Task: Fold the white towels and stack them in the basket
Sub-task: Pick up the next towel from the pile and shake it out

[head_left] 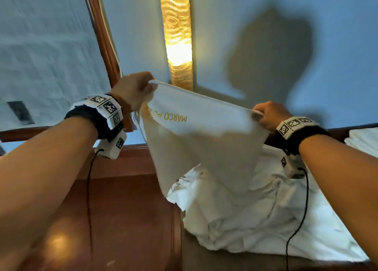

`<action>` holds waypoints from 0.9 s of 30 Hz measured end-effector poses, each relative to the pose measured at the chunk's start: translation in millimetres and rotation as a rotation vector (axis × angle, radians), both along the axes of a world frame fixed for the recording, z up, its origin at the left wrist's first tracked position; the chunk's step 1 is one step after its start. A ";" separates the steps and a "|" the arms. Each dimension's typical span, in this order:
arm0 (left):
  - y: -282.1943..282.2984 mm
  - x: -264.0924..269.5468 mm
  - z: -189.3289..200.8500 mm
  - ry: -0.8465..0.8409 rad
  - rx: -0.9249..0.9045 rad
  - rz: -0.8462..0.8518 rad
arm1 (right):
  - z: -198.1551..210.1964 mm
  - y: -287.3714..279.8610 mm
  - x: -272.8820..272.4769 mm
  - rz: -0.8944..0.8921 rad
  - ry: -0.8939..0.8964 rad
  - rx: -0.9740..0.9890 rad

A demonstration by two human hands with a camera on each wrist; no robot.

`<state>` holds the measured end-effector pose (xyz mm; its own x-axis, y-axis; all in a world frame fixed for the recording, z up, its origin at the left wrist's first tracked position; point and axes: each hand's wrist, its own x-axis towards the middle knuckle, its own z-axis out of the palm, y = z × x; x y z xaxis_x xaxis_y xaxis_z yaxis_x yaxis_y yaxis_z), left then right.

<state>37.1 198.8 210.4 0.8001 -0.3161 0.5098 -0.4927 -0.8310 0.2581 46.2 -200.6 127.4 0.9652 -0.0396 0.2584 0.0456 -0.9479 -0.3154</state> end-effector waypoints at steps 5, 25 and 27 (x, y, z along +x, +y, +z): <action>78.3 -32.5 20.9 -0.066 -0.061 0.108 | 26.3 43.8 -47.2 -0.118 -0.300 0.255; -7.0 -96.8 -26.1 0.090 -0.510 -0.292 | 66.6 206.0 -112.8 0.392 -0.357 0.127; -2.2 -93.9 -14.0 0.057 -0.488 -0.275 | 45.9 187.2 -106.0 0.348 -0.324 0.070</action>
<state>-56.8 196.6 196.4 0.7522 -0.2549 0.6077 -0.6483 -0.4517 0.6129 -59.8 -13.3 173.3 0.7944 0.2439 0.5562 0.4631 -0.8358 -0.2949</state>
